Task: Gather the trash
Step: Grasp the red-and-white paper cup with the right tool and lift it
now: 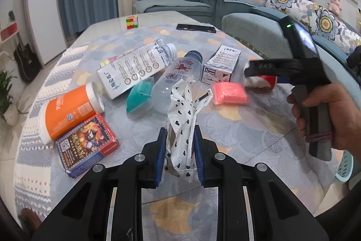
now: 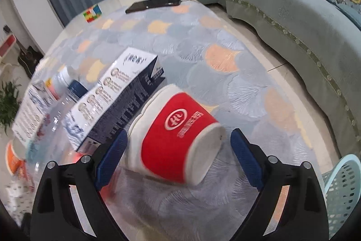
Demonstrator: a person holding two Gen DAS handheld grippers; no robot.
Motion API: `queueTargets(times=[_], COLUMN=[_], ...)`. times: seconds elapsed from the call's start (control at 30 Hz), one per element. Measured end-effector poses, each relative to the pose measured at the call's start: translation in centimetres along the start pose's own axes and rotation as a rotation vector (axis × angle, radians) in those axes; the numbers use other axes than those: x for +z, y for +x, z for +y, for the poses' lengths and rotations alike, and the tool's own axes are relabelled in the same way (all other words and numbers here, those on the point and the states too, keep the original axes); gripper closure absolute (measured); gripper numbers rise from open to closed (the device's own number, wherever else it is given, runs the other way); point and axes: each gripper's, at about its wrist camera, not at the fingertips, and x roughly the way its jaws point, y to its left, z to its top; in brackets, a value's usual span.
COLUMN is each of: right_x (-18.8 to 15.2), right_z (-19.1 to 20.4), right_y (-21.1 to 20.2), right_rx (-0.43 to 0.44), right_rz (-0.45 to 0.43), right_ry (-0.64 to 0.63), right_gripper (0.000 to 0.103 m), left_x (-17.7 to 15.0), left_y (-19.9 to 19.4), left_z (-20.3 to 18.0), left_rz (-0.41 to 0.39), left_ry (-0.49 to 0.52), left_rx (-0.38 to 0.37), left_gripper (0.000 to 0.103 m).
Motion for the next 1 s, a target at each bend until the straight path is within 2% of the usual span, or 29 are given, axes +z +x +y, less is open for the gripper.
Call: queueTargets(times=[0.07,0.13,0.17,0.23,0.5,0.73,1.0], right_x=[-0.3,-0.4,-0.3,-0.3,-0.7,-1.4,-2.1], right_z=[0.6,1.4,1.6,1.8,2.1,2.8,2.6], right_y=[0.2,-0.1,-0.3,-1.3,-4.2,-7.6,-11.3], right_rx=[-0.016,-0.008,-0.018,-0.022,-0.002,-0.005,0.02], right_rz=[-0.019,-0.028,-0.034,-0.065,-0.122,-0.218,-0.291], right_ry=[-0.033,-0.086,-0.103,-0.127,-0.187,-0.263,-0.294], right_gripper=[0.015,0.031,0.031,0.04,0.052,0.053,0.053], left_x=[-0.2,-0.2,-0.3,-0.3,0.1,0.3,0.8], left_y=[-0.2,-0.3,-0.3,-0.4,-1.0,-1.3,-1.7], left_z=[-0.1,-0.2,-0.2,-0.2,-0.8,-1.2,-1.6], left_rz=[-0.005,-0.006,-0.006,-0.009,-0.038,-0.053,-0.075], left_ry=[0.01,0.014,0.014,0.013,0.038,0.054,0.055], left_rx=[0.005,0.006,0.007,0.007,0.011,0.009,0.004], left_gripper=[0.081,0.081,0.081,0.081,0.081,0.081,0.081])
